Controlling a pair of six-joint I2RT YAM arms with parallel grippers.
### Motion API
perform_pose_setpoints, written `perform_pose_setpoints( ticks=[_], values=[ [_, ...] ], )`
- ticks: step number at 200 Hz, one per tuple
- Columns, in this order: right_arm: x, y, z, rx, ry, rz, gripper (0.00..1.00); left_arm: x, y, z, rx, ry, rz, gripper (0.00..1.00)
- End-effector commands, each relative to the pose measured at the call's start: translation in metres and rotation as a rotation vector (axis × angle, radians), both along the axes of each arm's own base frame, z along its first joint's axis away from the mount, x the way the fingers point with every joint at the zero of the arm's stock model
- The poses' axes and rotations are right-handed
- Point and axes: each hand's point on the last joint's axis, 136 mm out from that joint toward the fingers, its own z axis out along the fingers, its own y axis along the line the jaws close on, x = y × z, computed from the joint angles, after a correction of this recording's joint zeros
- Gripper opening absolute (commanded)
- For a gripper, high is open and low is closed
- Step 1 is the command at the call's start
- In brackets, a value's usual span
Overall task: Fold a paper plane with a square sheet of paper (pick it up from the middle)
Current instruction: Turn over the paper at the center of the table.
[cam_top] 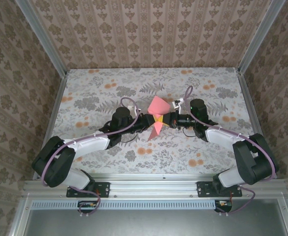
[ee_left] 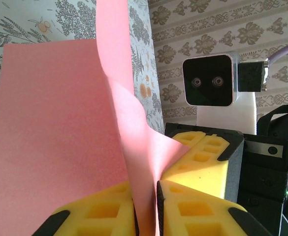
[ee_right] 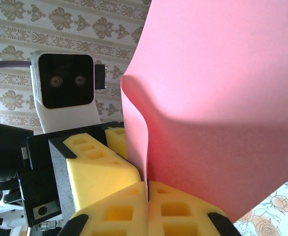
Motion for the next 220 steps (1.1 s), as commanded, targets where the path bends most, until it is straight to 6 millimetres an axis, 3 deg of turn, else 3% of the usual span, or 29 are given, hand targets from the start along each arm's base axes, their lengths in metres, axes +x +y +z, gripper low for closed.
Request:
perform_pose_setpoints(
  ticks=[1, 40, 51, 104, 146, 220],
  values=[
    [0.001, -0.004, -0.005, -0.005, 0.005, -0.011, 0.06, -0.001, -0.001, 0.021, -0.016, -0.056, -0.019, 0.17],
    [-0.001, -0.016, -0.007, -0.048, 0.010, -0.031, 0.16, 0.002, 0.002, 0.020, -0.010, -0.060, -0.006, 0.13],
    [-0.004, -0.020, 0.001, -0.052, -0.017, -0.038, 0.17, 0.002, 0.001, 0.020, -0.009, -0.059, -0.009, 0.11],
    [-0.010, -0.026, 0.004, -0.068, -0.022, -0.039, 0.20, 0.003, -0.002, 0.021, -0.008, -0.061, -0.016, 0.08],
    [-0.025, -0.037, -0.004, -0.102, -0.008, -0.069, 0.50, 0.006, -0.001, 0.021, -0.016, -0.054, 0.000, 0.08],
    [-0.033, -0.022, 0.001, -0.021, 0.014, -0.072, 0.76, 0.009, -0.017, 0.028, -0.065, -0.044, -0.021, 0.08]
  ],
)
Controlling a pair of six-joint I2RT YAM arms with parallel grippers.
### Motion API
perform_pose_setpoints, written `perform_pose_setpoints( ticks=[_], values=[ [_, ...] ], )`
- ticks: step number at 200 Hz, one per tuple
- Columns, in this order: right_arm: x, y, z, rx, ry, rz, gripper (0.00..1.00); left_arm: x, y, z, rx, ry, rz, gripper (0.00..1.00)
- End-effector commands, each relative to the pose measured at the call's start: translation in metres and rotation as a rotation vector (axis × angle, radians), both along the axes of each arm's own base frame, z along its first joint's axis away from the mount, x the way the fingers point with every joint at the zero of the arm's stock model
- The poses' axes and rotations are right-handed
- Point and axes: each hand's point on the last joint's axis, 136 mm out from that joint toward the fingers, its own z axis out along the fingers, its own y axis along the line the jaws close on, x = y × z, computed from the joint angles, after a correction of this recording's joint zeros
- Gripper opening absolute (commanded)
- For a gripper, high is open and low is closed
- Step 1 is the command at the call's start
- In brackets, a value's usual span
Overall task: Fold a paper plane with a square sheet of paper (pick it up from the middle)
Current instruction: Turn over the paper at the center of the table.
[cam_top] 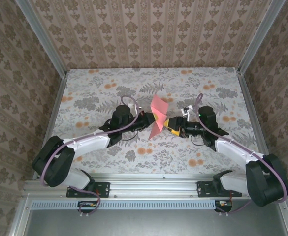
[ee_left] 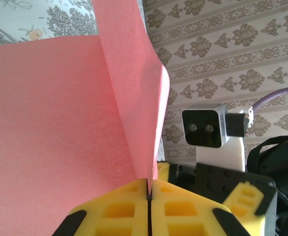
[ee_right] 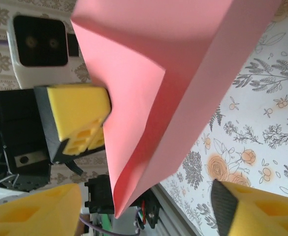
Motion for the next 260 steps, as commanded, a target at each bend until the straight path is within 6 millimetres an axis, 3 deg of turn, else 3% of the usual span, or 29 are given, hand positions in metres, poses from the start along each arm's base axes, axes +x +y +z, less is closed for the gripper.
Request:
perform_pose_setpoints(
  ticks=[1, 29, 57, 88, 112, 137, 218, 260],
  values=[
    [0.005, 0.007, 0.008, 0.028, -0.021, -0.014, 0.76, 0.003, -0.012, 0.018, -0.056, -0.026, -0.020, 0.08],
    [0.009, 0.015, 0.016, 0.078, -0.032, -0.014, 0.76, 0.002, -0.018, 0.015, -0.053, -0.022, -0.029, 0.08],
    [0.011, 0.021, 0.013, 0.084, -0.016, -0.009, 0.74, 0.003, -0.023, 0.020, -0.083, -0.018, -0.034, 0.07],
    [0.015, 0.023, 0.017, 0.123, -0.016, -0.014, 0.68, 0.002, -0.022, 0.018, -0.078, -0.018, -0.031, 0.08],
    [0.017, 0.022, 0.025, 0.134, -0.033, -0.021, 0.59, 0.001, -0.020, 0.013, -0.070, -0.009, -0.027, 0.08],
    [0.018, 0.019, 0.031, 0.139, -0.044, -0.027, 0.42, 0.001, -0.018, 0.011, -0.072, -0.006, -0.022, 0.07],
    [0.015, 0.013, 0.031, 0.132, -0.042, -0.039, 0.19, -0.001, -0.011, 0.009, -0.084, -0.006, -0.005, 0.10],
    [0.014, 0.013, 0.030, 0.109, -0.038, -0.034, 0.02, -0.003, -0.010, 0.011, -0.087, -0.010, -0.008, 0.15]
  ],
)
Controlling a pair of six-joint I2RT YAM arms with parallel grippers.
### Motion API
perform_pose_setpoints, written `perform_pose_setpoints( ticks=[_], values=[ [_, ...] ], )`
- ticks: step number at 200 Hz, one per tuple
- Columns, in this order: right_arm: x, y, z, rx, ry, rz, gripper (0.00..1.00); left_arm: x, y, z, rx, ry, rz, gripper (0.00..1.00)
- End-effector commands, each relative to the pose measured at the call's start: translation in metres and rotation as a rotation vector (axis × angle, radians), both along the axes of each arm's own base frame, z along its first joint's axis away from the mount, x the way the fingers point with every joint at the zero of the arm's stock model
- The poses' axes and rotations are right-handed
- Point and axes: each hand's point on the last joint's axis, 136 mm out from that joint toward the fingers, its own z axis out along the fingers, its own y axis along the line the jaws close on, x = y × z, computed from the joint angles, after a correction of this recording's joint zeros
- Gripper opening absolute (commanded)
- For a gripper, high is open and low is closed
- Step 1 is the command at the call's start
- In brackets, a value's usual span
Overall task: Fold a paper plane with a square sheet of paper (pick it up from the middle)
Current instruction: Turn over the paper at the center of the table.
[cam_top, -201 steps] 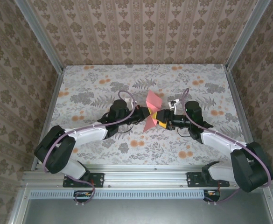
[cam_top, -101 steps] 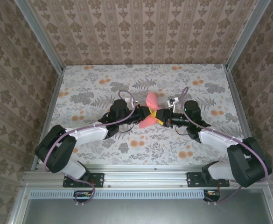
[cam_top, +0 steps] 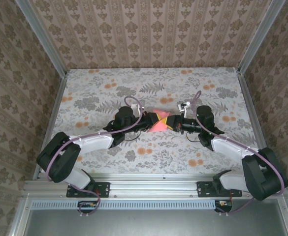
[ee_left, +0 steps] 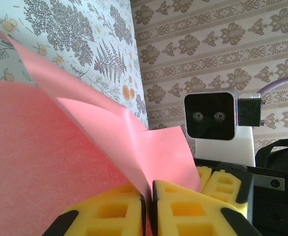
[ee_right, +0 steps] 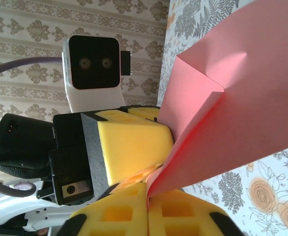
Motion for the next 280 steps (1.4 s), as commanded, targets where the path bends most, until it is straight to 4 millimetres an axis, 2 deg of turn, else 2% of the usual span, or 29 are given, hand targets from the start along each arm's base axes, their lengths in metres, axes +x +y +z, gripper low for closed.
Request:
perform_pose_setpoints(
  ticks=[1, 43, 92, 117, 147, 163, 178, 194, 218, 233, 251, 271, 280],
  values=[
    [-0.001, -0.003, 0.005, -0.014, -0.018, -0.008, 0.02, 0.000, 0.003, 0.012, -0.031, -0.019, 0.008, 0.15],
    [-0.005, -0.008, -0.003, -0.102, -0.016, -0.006, 0.00, 0.000, 0.004, 0.019, -0.031, -0.033, 0.004, 0.28],
    [-0.008, -0.016, -0.013, -0.182, -0.010, -0.008, 0.00, 0.002, 0.009, 0.021, -0.015, -0.044, 0.005, 0.38],
    [-0.010, -0.025, -0.024, -0.285, -0.006, -0.010, 0.00, 0.002, 0.013, 0.023, 0.013, -0.059, -0.001, 0.49],
    [-0.014, -0.050, -0.043, -0.534, -0.006, -0.018, 0.00, 0.000, 0.022, 0.025, 0.099, -0.088, -0.014, 0.60],
    [-0.016, -0.072, -0.055, -0.718, -0.001, -0.027, 0.00, -0.002, 0.026, 0.026, 0.146, -0.102, -0.034, 0.67],
    [-0.020, -0.096, -0.066, -0.888, 0.019, -0.033, 0.00, -0.004, 0.028, 0.029, 0.168, -0.116, -0.049, 0.69],
    [-0.020, -0.120, -0.067, -1.055, 0.021, -0.053, 0.00, -0.004, 0.033, 0.030, 0.179, -0.116, -0.049, 0.73],
    [-0.020, -0.156, -0.066, -1.338, 0.027, -0.082, 0.00, -0.004, 0.037, 0.028, 0.183, -0.108, -0.055, 0.75],
    [-0.017, -0.164, -0.060, -1.458, 0.013, -0.088, 0.00, -0.005, 0.039, 0.026, 0.187, -0.106, -0.056, 0.75],
    [-0.014, -0.164, -0.056, -1.570, 0.000, -0.071, 0.00, -0.006, 0.044, 0.022, 0.203, -0.097, -0.055, 0.76],
    [-0.012, -0.161, -0.059, -1.672, 0.003, -0.048, 0.02, -0.006, 0.056, 0.020, 0.215, -0.087, -0.036, 0.76],
    [-0.010, -0.157, -0.069, -1.716, 0.018, -0.014, 0.02, -0.006, 0.061, 0.018, 0.222, -0.081, -0.026, 0.76]
  ],
)
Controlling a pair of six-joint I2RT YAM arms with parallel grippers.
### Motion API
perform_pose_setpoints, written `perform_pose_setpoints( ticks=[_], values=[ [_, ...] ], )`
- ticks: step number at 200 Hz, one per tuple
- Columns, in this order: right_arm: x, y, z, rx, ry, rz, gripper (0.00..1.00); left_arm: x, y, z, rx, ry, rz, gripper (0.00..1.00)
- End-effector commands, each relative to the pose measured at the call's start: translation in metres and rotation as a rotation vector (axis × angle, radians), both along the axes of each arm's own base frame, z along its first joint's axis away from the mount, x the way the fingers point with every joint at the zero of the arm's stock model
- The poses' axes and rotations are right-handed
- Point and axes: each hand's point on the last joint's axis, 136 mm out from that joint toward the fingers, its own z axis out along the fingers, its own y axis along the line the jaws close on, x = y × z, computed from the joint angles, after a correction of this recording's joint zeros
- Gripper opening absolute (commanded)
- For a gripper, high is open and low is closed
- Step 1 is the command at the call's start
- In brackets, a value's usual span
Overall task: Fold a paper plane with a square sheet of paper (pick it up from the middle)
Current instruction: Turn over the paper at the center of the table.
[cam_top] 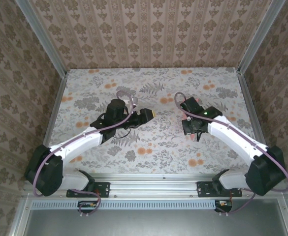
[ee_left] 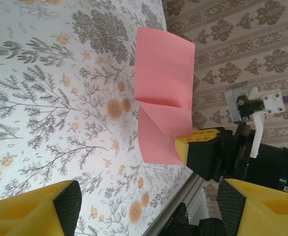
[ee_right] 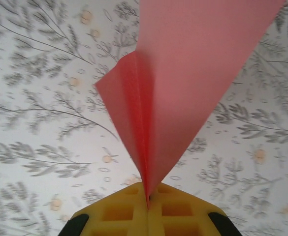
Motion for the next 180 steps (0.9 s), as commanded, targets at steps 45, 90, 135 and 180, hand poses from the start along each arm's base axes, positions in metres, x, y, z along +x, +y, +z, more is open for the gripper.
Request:
perform_pose_setpoints(
  ticks=[45, 90, 135, 180],
  values=[
    [-0.002, 0.019, -0.038, -0.345, 0.126, 0.078, 0.05, -0.012, 0.039, -0.011, 0.049, 0.015, 0.023, 0.76],
    [-0.009, 0.090, -0.075, -0.271, 0.205, 0.199, 0.11, -0.019, 0.067, -0.014, 0.079, 0.019, 0.072, 0.77],
    [-0.015, 0.147, -0.091, -0.169, 0.229, 0.283, 0.29, -0.027, 0.084, -0.018, 0.080, 0.035, 0.102, 0.77],
    [-0.013, 0.164, -0.068, -0.060, 0.163, 0.310, 0.43, -0.029, 0.089, -0.023, 0.087, 0.046, 0.109, 0.78]
  ],
)
